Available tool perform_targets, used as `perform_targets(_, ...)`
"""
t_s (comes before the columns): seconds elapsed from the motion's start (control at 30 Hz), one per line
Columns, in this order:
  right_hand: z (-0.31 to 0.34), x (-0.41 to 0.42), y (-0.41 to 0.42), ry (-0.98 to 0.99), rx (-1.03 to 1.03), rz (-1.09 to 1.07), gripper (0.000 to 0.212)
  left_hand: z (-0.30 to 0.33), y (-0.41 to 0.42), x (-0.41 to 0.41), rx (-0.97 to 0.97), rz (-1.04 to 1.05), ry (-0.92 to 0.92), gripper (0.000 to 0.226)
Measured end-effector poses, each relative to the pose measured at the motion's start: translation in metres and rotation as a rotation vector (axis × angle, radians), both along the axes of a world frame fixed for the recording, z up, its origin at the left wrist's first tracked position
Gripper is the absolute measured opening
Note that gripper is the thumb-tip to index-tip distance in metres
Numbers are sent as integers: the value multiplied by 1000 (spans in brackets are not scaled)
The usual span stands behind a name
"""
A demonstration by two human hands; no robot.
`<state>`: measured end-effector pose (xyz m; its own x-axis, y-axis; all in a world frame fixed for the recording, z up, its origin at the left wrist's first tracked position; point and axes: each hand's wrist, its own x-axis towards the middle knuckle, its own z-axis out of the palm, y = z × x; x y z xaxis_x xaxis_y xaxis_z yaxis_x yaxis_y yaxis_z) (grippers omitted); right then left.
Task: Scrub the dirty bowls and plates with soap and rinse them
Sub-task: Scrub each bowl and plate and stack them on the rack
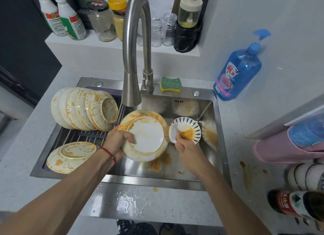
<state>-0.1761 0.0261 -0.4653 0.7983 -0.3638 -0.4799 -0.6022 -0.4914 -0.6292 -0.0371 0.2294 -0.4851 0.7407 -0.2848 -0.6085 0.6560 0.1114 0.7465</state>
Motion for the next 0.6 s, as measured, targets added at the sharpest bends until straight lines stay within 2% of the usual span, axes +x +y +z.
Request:
perform_targets(0.13, 4, -4, 6, -38, -101, 62, 54, 7, -10, -7, -49, 38, 83, 87)
perform_targets(0.27, 2, 4, -2, 3, -111, 53, 53, 15, -23, -16, -83, 41, 169, 52)
perform_targets(0.4, 5, -6, 12, 34, -123, 127, 51, 12, -29, -17, -94, 83, 232, 49)
perform_targets(0.5, -3, -5, 6, 44, -144, 101, 56, 11, -33, -20, -99, 127, 262, 47)
perform_targets(0.6, 3, -11, 21, 45, -127, 103, 51, 10, -36, -20, -119, 188, 290, 43)
